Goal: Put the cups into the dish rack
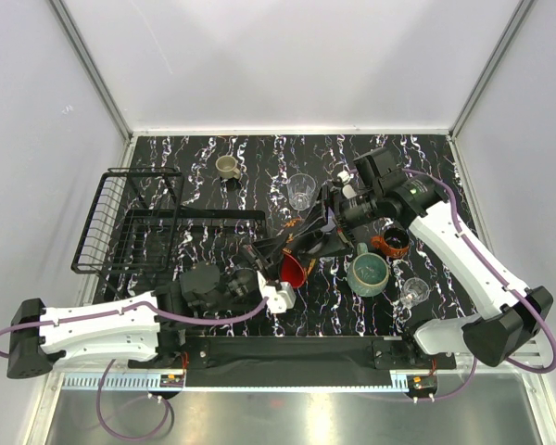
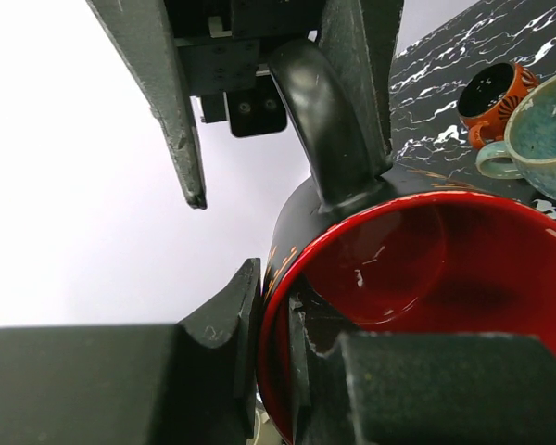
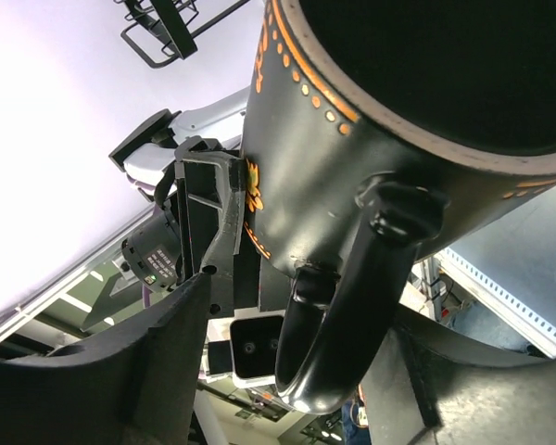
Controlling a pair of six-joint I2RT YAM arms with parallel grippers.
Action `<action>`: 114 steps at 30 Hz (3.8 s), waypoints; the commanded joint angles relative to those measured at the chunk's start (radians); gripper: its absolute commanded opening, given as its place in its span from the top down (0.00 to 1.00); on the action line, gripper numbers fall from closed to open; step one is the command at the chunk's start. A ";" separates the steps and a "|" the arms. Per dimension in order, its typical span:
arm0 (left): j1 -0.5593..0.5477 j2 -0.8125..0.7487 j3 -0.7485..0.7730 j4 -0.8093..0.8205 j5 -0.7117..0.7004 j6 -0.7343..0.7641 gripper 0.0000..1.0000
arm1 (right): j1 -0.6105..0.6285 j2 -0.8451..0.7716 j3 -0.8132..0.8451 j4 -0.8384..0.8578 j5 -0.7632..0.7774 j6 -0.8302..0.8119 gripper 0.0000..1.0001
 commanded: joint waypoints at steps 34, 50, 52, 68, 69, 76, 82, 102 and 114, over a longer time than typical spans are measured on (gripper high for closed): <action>-0.011 -0.186 0.141 0.134 -0.079 -0.182 0.49 | 0.063 0.026 0.128 -0.007 0.245 -0.305 1.00; -0.011 -0.179 0.789 -1.059 -0.557 -1.299 0.01 | 0.300 0.129 0.161 0.201 0.907 -0.619 1.00; -0.011 -0.151 0.873 -1.149 -0.571 -1.329 0.01 | 0.362 0.158 0.155 0.275 0.957 -0.628 1.00; -0.010 -0.217 0.760 -1.180 -0.607 -1.390 0.01 | 0.535 0.359 -0.069 1.112 1.158 -0.920 1.00; -0.010 -0.215 0.757 -1.184 -0.640 -1.384 0.01 | 0.538 0.384 -0.085 1.176 1.155 -0.935 1.00; -0.011 -0.201 0.726 -1.154 -0.763 -1.286 0.01 | 0.609 0.477 -0.117 1.413 1.191 -1.052 1.00; -0.011 -0.172 0.732 -1.149 -0.766 -1.258 0.01 | 0.637 0.583 -0.062 1.465 1.223 -1.096 1.00; -0.010 -0.186 0.597 -0.984 -0.731 -1.153 0.01 | 0.608 0.784 0.033 1.635 1.264 -1.110 1.00; 0.003 -0.086 0.642 -0.953 -0.703 -1.102 0.01 | 0.598 0.752 -0.065 1.600 1.188 -1.018 0.63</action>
